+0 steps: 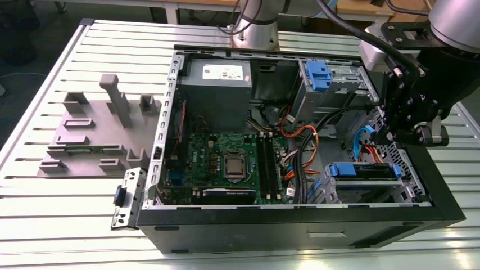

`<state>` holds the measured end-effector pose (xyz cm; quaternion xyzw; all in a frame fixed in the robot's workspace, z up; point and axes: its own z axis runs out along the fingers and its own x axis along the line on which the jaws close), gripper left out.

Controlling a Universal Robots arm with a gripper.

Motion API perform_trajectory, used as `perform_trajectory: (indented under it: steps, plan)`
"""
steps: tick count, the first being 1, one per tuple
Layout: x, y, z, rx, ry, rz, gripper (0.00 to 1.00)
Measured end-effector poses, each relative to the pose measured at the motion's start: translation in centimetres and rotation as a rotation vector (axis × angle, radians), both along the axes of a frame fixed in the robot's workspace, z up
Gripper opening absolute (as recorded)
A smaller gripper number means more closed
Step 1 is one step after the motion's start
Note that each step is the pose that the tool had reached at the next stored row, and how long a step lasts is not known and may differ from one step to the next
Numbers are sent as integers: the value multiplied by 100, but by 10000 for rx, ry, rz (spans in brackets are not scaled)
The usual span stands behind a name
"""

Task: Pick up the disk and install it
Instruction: 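Insert the second disk wire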

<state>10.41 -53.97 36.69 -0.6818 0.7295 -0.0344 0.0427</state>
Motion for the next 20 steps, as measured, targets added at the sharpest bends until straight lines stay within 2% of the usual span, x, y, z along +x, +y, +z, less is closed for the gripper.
perform_trajectory:
  steps: [10,16,20]
  plan:
    - [0,5,16,0,0,0,11]
    - [0,25,69,1,0,0,11]
    - [0,57,83,0,8,0,11]
